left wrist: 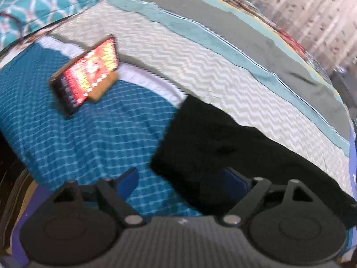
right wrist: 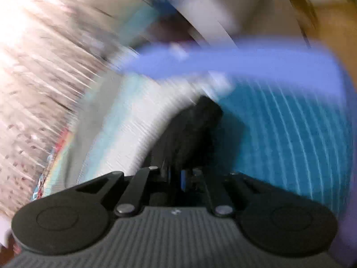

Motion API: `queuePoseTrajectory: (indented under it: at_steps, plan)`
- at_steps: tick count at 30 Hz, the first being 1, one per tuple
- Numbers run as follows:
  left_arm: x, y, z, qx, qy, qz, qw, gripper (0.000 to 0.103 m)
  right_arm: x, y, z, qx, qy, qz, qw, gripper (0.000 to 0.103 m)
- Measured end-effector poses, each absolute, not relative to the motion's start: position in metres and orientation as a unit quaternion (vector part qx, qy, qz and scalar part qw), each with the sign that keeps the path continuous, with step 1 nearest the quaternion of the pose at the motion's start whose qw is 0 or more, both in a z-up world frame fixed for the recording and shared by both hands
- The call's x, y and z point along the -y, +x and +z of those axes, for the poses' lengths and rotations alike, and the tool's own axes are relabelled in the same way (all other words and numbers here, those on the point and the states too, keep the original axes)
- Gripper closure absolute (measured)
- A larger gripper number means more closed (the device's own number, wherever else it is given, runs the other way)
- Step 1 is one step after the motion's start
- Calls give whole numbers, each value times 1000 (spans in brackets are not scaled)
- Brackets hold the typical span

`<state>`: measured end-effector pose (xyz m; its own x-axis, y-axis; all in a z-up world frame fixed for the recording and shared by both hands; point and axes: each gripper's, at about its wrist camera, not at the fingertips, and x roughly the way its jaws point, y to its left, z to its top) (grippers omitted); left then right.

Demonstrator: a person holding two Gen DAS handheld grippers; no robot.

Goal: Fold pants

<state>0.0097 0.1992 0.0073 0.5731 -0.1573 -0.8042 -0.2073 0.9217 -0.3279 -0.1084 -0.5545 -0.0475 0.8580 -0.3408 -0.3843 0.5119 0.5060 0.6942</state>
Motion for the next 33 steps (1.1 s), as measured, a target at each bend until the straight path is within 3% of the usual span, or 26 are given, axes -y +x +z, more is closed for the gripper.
queuePoseTrajectory:
  at_steps: [2,4,6,7,8,9,10,11,14,18,24,27,30,31,32,33]
  plan:
    - [-205,13,0,-467,-211,11,859,5,555,-109,-48,-105,424,-289,852,93]
    - [-208,23,-12,-479,-235,-9,846,0,560,-96,-65,-173,409,-343,828,93]
    - [-207,36,-29,-498,-256,-20,828,0,560,-98,-82,-202,422,-354,810,91]
    - [-206,43,-36,-505,-264,-24,821,0,557,-108,-83,-181,441,-351,806,85]
    - [-204,49,-44,-509,-272,-31,816,2,555,-116,-80,-171,455,-353,799,63]
    - [-201,53,-51,-511,-279,-36,812,6,551,-124,-75,-164,464,-361,792,51]
    - [-198,57,-58,-514,-282,-39,809,25,546,-133,-71,-152,468,-368,789,43]
    - [-195,61,-64,-518,-281,-40,807,46,540,-140,-65,-146,468,-376,786,44]
    - [-193,59,-67,-504,-279,-39,817,71,511,-155,-48,-115,449,-360,810,51]
    - [-200,45,-57,-477,-284,-57,830,77,435,-124,-25,-146,399,-178,888,57]
    - [-213,34,-39,-456,-294,-82,836,77,245,-11,-25,-315,257,163,899,57]
    - [-220,37,-33,-451,-302,-90,835,77,149,7,-27,-357,109,281,884,56]
    - [-218,42,-34,-449,-300,-97,836,77,90,16,-39,-364,-49,288,885,56]
    - [-218,43,-34,-450,-299,-98,836,77,79,23,-44,-371,-73,274,884,65]
    - [-219,45,-35,-450,-301,-99,835,78,75,34,-46,-383,-62,271,881,91]
    - [-224,45,-33,-446,-305,-96,836,78,81,46,-43,-396,-37,266,878,91]
